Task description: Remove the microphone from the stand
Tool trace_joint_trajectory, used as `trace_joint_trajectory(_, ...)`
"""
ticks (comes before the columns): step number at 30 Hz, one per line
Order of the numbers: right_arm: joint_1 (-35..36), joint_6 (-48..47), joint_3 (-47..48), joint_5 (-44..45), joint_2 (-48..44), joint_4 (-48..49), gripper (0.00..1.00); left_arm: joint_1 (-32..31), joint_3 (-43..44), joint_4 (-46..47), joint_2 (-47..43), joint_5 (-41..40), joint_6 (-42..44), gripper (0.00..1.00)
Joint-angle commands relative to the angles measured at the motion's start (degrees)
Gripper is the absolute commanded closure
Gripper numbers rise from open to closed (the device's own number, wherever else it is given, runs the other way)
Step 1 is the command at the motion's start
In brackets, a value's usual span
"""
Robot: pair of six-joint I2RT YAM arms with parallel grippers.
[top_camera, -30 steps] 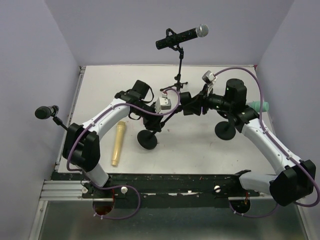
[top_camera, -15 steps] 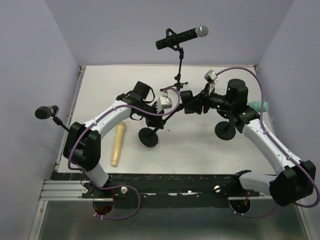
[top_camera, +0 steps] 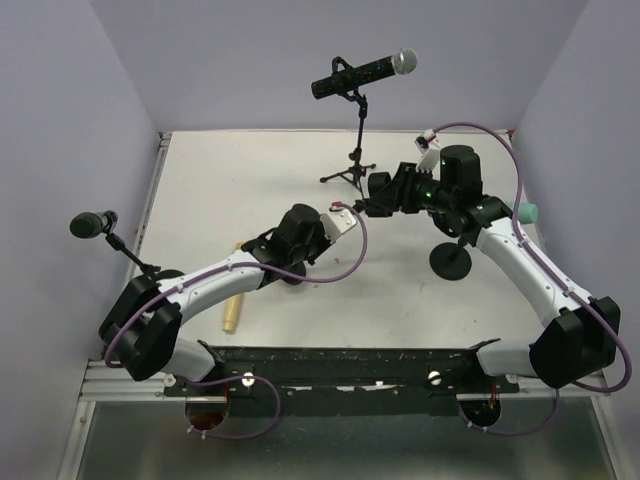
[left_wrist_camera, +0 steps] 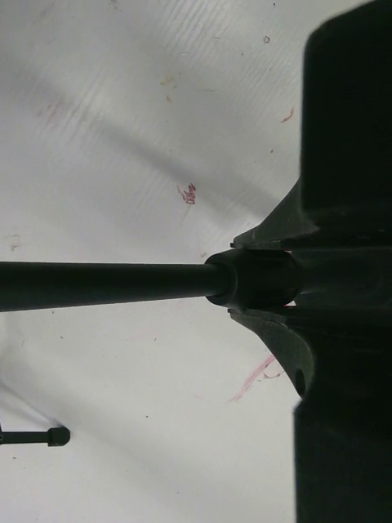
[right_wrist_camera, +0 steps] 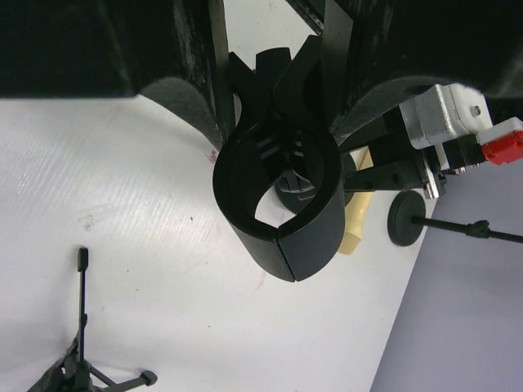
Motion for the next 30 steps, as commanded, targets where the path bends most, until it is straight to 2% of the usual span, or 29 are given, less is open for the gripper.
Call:
trace_joint_trajectory(1,-0.8,-0.5,0.1,6.5,1.3,-0.5,0.99,2.1,6.0,-5.4,0.8,9.3,-5.0,0.77)
trace_joint_trajectory(3,-0.7,-2.5,-1.0,4.3,0.8,1.6,0.99,3.7,5.1,-6.0,-0.7,17.9,-4.4,0.56)
trace_joint_trajectory(6,-0.7,-5.3,-2.4,0.8,-0.1,4.3,0.99,6.6,5.8,-10.1,-1.8,29.4,-1.0,0.46)
trace_joint_trajectory(10,-0.7,-10.0,-4.7,-5.6,-1.7,8.1,0.99,13.2,11.5,-20.8,1.5,47.5,3.7,0.44)
trace_joint_trajectory(13,-0.7,-14.2,-6.9,-11.9,-3.1,10.9,0.99,16.9,17.6,-31.2,6.0,56.7,9.4,0.47)
trace_joint_trajectory(16,-0.7,-17.1,-9.3,-15.4,-4.8,13.8,0.99,17.5,19.7,-33.7,8.9,58.3,13.1,0.49)
trace_joint_trajectory(19,-0.7,-18.0,-10.2,-15.2,-5.9,15.0,0.99,17.5,20.4,-33.6,10.6,58.2,14.5,0.52)
trace_joint_trajectory(27,-0.7,-17.2,-9.5,-15.0,-5.9,14.6,0.99,17.3,21.6,-36.0,13.6,57.9,16.4,0.78)
trace_joint_trajectory(30,-0.6,-15.8,-9.2,-14.0,-5.8,14.5,0.99,17.2,20.1,-34.9,12.7,57.3,16.2,0.9)
